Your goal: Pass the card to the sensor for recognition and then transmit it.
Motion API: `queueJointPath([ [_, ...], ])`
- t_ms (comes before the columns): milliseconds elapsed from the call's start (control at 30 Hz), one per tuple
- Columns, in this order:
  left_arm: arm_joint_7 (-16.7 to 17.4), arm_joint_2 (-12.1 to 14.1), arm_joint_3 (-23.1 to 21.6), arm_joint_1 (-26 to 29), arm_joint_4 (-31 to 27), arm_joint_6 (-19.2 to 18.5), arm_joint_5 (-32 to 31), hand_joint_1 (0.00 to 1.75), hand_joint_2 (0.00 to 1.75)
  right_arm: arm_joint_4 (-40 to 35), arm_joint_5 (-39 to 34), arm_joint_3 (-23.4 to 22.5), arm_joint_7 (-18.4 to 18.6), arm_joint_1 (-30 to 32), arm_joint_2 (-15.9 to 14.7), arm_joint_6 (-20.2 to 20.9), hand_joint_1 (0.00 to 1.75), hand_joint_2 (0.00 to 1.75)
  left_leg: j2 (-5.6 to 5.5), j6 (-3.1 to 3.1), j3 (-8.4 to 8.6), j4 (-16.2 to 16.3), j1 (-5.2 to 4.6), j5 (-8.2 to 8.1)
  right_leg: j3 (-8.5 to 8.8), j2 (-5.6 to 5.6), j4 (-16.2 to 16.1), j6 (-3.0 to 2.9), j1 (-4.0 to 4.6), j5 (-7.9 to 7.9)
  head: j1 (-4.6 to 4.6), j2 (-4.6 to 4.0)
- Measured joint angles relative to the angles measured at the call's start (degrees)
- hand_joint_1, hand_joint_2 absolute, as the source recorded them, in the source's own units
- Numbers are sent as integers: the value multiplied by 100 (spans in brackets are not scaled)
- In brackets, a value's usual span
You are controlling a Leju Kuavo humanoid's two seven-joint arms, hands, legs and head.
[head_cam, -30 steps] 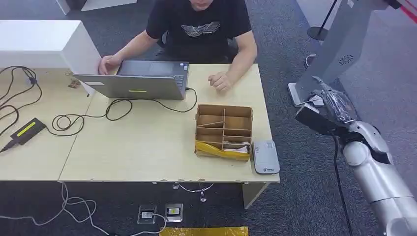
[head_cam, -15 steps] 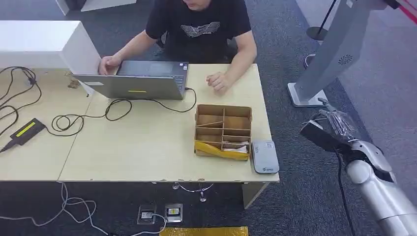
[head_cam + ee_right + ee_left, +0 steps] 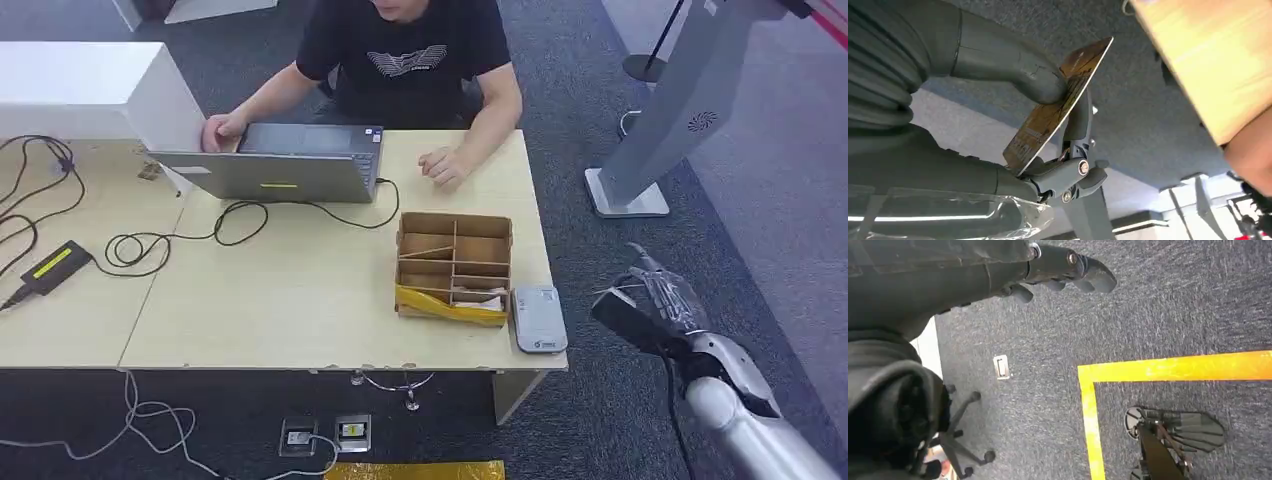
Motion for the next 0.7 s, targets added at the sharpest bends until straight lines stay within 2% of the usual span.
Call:
queueJointPath([
  [300, 0, 4, -2, -4, 0, 81, 72, 0, 0, -317, -50, 420, -35, 333, -2, -129, 175, 175, 1, 0, 0, 0, 0, 0, 1, 1, 0, 0, 0, 0, 0, 0],
  [700, -66, -4, -2, -12, 0, 52, 79, 0, 0, -704, 107, 842, 29, 380, 144, -28, 175, 175, 1, 0, -1, 0, 1, 0, 1, 1, 0, 0, 1, 0, -2, 0],
])
